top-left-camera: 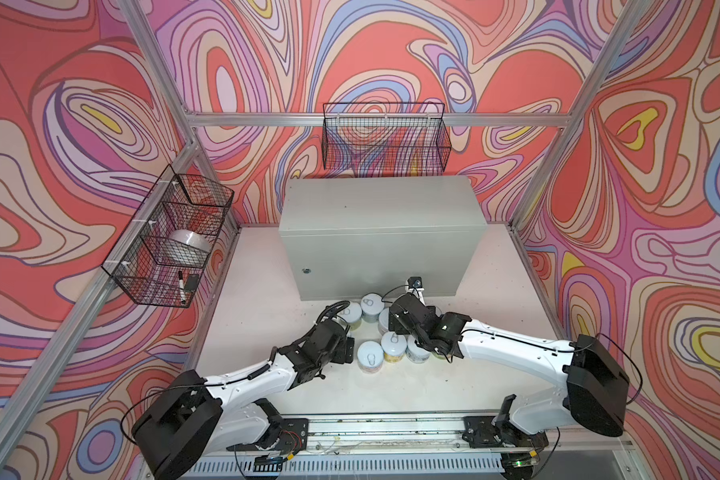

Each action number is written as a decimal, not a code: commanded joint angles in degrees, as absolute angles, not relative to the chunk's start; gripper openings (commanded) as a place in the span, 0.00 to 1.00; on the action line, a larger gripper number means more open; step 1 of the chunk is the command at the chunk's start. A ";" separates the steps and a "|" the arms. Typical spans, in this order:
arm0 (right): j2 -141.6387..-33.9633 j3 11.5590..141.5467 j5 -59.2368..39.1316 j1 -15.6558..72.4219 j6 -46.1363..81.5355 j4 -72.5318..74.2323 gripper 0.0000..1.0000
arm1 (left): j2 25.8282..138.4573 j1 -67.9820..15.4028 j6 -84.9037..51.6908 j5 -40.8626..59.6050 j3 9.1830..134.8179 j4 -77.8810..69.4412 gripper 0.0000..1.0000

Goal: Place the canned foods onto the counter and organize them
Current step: 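Lower the left gripper around the nearest white-lidded can and close, then lift the held can with the left gripper up over the grey box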

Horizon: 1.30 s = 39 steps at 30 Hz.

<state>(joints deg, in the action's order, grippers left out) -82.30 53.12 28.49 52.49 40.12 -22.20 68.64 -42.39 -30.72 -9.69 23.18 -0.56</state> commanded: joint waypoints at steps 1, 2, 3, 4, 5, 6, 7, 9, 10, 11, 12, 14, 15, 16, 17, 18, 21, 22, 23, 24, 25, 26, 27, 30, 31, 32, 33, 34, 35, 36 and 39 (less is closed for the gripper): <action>-82.89 51.94 28.85 52.72 40.86 -21.44 0.89 | 69.95 -42.54 -31.89 -11.66 23.02 -2.18 0.89; -82.92 51.90 28.91 52.66 40.86 -21.53 0.89 | 70.20 -42.54 -31.88 -11.94 23.11 -2.37 0.89; -82.88 51.88 29.08 52.67 40.81 -21.53 0.89 | 70.35 -42.54 -31.79 -12.33 23.12 -2.60 0.88; -82.78 51.73 29.12 52.69 40.85 -21.52 0.89 | 70.61 -42.49 -31.66 -12.49 23.18 -2.72 0.88; -82.67 51.72 29.26 52.65 40.83 -21.53 0.89 | 70.84 -42.48 -31.68 -12.80 23.28 -2.78 0.87; -82.66 51.70 29.38 52.65 40.86 -21.51 0.89 | 70.93 -42.48 -31.68 -13.07 23.34 -2.74 0.87; -82.58 51.64 29.41 52.66 40.86 -21.45 0.89 | 71.10 -42.54 -31.68 -13.26 23.29 -2.85 0.86; -82.61 51.50 29.30 52.66 41.01 -21.37 0.89 | 71.34 -42.49 -31.63 -13.83 23.20 -2.99 0.86; -82.56 51.42 29.27 52.65 40.97 -21.40 0.89 | 71.45 -42.54 -31.58 -14.21 23.20 -2.91 0.86; -82.63 51.42 29.27 52.69 41.26 -21.48 0.89 | 71.54 -42.49 -31.72 -14.59 23.19 -2.90 0.87; -82.60 51.42 29.49 52.72 41.59 -21.77 0.89 | 71.76 -42.53 -31.42 -14.74 23.36 -2.91 0.87; -82.32 51.08 29.40 52.72 42.00 -21.67 0.89 | 72.14 -42.51 -31.28 -15.39 23.58 -2.49 0.90; -82.14 50.82 29.36 52.68 42.17 -21.50 0.89 | 72.35 -42.55 -31.16 -15.55 23.64 -2.50 0.91; -82.01 50.56 29.38 52.65 42.36 -21.37 0.89 | 72.50 -42.53 -31.12 -15.80 23.64 -2.58 0.91; -81.87 50.30 29.36 52.67 42.26 -21.20 0.89 | 72.67 -42.53 -31.03 -15.90 23.71 -2.62 0.91; -81.88 50.27 29.37 52.65 42.35 -21.16 0.89 | 72.79 -42.51 -30.93 -15.86 23.65 -2.60 0.91; -81.81 50.27 29.66 52.68 42.31 -21.44 0.89 | 73.38 -42.51 -31.00 -15.47 23.55 -3.20 0.90; -81.73 50.14 29.70 52.65 42.30 -21.38 0.89 | 73.60 -42.53 -31.00 -15.27 23.47 -3.41 0.89; -81.59 49.97 29.77 52.66 42.36 -21.26 0.89 | 73.81 -42.52 -31.10 -15.21 23.46 -3.74 0.88; -81.57 49.88 29.78 52.70 42.36 -21.18 0.89 | 73.98 -42.54 -31.11 -15.21 23.46 -3.78 0.87; -81.66 49.84 29.90 52.66 42.36 -21.18 0.89 | 74.09 -42.52 -31.20 -15.29 23.39 -3.79 0.83; -81.66 49.83 29.97 52.68 42.36 -21.15 0.89 | 74.18 -42.52 -31.19 -15.28 23.36 -3.94 0.81; -81.67 49.83 29.97 52.65 42.32 -21.14 0.89 | 74.27 -42.53 -31.20 -15.33 23.39 -3.87 0.81; -81.82 49.83 29.97 52.69 42.24 -21.06 0.89 | 74.17 -42.52 -31.05 -15.64 23.71 -3.33 0.73; -81.83 49.83 29.88 52.72 42.12 -21.03 0.89 | 74.03 -42.52 -30.91 -15.62 23.77 -3.05 0.70; -81.89 49.95 29.91 52.67 42.10 -21.08 0.89 | 73.80 -42.54 -30.85 -15.64 23.87 -2.65 0.66; -81.96 49.97 29.95 52.65 42.10 -21.09 0.89 | 73.38 -42.48 -30.68 -15.64 23.97 -2.14 0.60; -81.98 49.93 29.79 52.65 42.06 -21.01 0.89 | 72.96 -42.49 -30.67 -15.78 24.12 -1.38 0.52; -81.99 49.99 29.72 52.66 42.01 -20.96 0.89 | 72.45 -42.53 -30.58 -15.88 24.34 -0.50 0.46; -82.01 49.92 29.75 52.65 42.01 -20.87 0.89 | 71.81 -42.52 -30.54 -15.91 24.58 0.70 0.39; -82.22 50.14 29.58 52.66 41.92 -20.83 0.89 | 69.32 -42.48 -31.56 -16.28 25.27 5.61 0.00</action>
